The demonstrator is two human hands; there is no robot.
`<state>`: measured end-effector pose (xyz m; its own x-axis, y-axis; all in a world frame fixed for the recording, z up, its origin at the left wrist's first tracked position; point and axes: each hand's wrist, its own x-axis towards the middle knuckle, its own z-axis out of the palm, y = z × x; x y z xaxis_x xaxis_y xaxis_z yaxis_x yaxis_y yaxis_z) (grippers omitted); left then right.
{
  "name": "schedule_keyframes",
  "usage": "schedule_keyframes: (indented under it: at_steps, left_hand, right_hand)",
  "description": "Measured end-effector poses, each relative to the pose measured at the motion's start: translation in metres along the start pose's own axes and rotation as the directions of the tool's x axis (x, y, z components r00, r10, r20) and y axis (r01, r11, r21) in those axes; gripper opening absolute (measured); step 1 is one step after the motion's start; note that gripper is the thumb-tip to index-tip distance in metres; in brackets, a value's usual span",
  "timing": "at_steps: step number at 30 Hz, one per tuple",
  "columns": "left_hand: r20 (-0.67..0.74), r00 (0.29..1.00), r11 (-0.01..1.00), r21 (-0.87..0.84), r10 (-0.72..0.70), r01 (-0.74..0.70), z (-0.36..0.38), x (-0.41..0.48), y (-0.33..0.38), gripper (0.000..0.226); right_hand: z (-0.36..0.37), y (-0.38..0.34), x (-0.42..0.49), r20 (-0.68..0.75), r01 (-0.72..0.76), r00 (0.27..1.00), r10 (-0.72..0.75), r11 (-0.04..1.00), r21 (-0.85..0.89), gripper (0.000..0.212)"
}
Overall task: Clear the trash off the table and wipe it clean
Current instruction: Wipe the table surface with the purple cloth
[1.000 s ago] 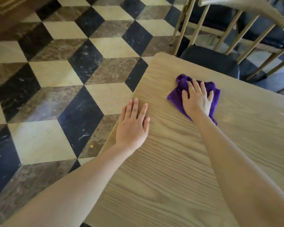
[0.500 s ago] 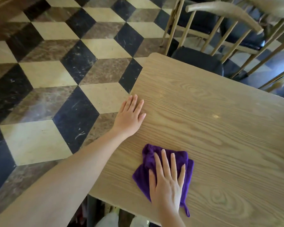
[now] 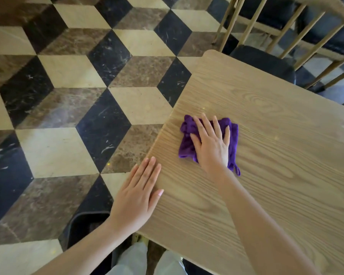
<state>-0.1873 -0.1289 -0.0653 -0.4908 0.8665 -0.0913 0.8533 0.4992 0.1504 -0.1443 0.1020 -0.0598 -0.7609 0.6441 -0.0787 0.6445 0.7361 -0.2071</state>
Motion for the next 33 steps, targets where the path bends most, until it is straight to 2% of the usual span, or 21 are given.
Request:
schedule_keyframes:
  at_steps: [6,13,19,29,31,33]
  left_hand:
    - [-0.037,0.999,1.0,-0.006,-0.011,0.011,0.008,-0.009,0.0,0.059]
    - [-0.038,0.999,0.999,0.024,-0.026,0.027,0.005,-0.01,0.003,0.06]
    - [-0.04,0.999,1.0,0.002,-0.03,0.03,0.009,-0.01,0.004,0.06]
    - [-0.029,0.999,1.0,-0.004,-0.013,0.013,0.007,-0.008,0.0,0.061]
    - [-0.022,1.0,0.999,-0.049,-0.004,0.003,0.004,-0.008,-0.001,0.061]
    - [-0.029,1.0,0.982,-0.187,0.002,-0.007,-0.001,-0.008,-0.003,0.061]
  right_hand:
    - [-0.004,-0.007,0.106,-0.059,0.09,0.994,-0.088,0.995,0.046,0.049]
    - [-0.006,-0.016,0.175,-0.092,0.047,0.995,-0.04,0.996,0.075,0.048]
    - [-0.004,-0.016,0.142,-0.111,0.034,0.994,-0.027,0.997,0.065,0.048]
    - [0.003,-0.038,0.028,-0.107,0.048,0.994,-0.029,0.983,0.176,0.04]
    - [0.004,-0.044,0.001,-0.098,0.045,0.995,-0.027,0.982,0.183,0.039]
    - [0.005,-0.048,-0.026,-0.095,0.047,0.995,-0.028,0.977,0.207,0.039]
